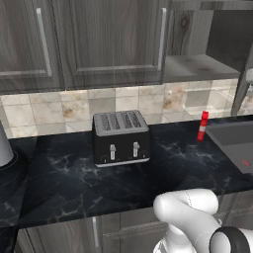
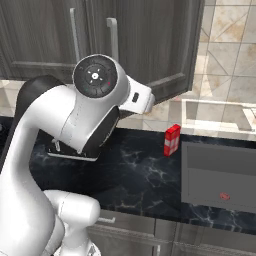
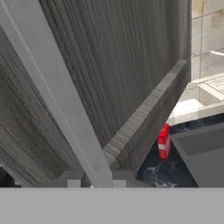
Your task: Open the cabinet. Pick the bar soap and place it next to the sink. Then close the cabinet.
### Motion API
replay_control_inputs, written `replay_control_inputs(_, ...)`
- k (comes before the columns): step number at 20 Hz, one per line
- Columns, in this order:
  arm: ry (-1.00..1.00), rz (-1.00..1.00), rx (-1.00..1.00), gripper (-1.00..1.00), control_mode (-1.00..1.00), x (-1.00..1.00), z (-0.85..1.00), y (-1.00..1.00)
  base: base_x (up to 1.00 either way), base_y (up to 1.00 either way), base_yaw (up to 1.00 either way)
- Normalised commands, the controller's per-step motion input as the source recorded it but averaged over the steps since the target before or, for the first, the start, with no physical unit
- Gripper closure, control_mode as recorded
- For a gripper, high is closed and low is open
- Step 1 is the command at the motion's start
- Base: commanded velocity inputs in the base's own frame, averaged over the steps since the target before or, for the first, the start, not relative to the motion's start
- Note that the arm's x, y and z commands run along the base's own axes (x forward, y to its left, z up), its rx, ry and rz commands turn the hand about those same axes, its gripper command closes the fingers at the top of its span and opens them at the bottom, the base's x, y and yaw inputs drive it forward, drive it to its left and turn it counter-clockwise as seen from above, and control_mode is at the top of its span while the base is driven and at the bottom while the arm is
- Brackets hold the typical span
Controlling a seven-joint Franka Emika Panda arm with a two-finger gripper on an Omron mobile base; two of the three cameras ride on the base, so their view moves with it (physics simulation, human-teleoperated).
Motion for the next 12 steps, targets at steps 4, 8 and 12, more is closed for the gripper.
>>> replay_control_inputs(4,0.00,0.00,0.05,1.00,-1.00,-0.52,0.00,-0.42,0.00,0.00,0.00)
replay_control_inputs(8,0.00,0.00,0.01,-1.00,-1.00,-0.07,0.00,-0.08,0.00,0.00,0.00)
replay_control_inputs(12,0.00,0.00,0.00,-1.00,-1.00,0.00,0.00,0.00,0.00,0.00,0.00)
